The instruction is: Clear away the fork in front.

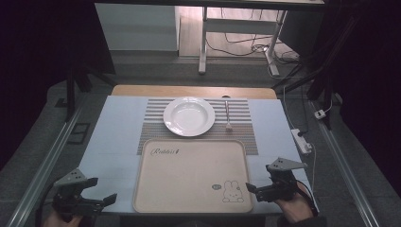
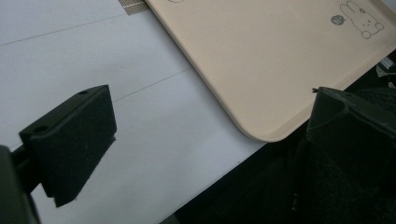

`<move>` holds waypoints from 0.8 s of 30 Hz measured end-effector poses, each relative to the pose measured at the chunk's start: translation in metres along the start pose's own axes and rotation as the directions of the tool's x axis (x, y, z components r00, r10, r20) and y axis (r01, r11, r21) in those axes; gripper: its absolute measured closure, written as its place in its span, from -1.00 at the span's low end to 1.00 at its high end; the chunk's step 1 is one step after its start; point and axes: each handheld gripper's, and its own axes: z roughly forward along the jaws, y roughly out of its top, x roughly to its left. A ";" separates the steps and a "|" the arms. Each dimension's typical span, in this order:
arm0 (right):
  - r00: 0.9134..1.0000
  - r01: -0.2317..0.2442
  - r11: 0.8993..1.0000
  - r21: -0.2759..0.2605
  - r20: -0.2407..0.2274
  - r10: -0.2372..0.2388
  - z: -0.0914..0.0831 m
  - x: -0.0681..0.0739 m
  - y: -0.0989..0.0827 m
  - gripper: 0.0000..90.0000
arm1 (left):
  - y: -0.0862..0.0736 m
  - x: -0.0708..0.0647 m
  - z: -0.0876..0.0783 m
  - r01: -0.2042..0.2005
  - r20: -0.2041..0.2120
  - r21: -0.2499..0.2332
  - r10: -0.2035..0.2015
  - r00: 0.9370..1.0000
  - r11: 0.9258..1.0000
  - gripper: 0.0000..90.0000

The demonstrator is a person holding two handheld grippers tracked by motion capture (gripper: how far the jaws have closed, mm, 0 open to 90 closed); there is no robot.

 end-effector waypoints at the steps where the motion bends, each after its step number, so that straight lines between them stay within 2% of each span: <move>1: 1.000 -0.005 1.000 -0.004 -0.005 0.005 0.001 0.000 0.001 -1.00 | 0.000 0.000 0.000 0.001 0.000 0.000 -0.001 1.000 1.000 -0.96; 7: 1.000 0.010 1.000 0.013 -0.002 -0.009 0.009 -0.003 0.005 -1.00 | 0.000 0.000 0.000 0.001 0.000 0.001 -0.001 1.000 1.000 -0.96; 13: 1.000 0.013 1.000 0.007 0.008 -0.013 0.018 -0.004 0.013 -1.00 | 0.000 0.000 0.000 0.002 0.000 0.000 -0.002 1.000 1.000 -0.96; 20: 1.000 0.005 1.000 -0.004 0.025 -0.005 0.029 -0.009 0.019 -1.00 | 0.000 0.000 0.000 0.003 0.000 0.001 -0.003 1.000 1.000 -0.96; 24: 0.999 0.015 1.000 0.007 0.045 -0.015 0.034 -0.012 0.023 -1.00 | 0.000 0.000 0.000 0.003 0.000 0.002 -0.003 1.000 1.000 -0.96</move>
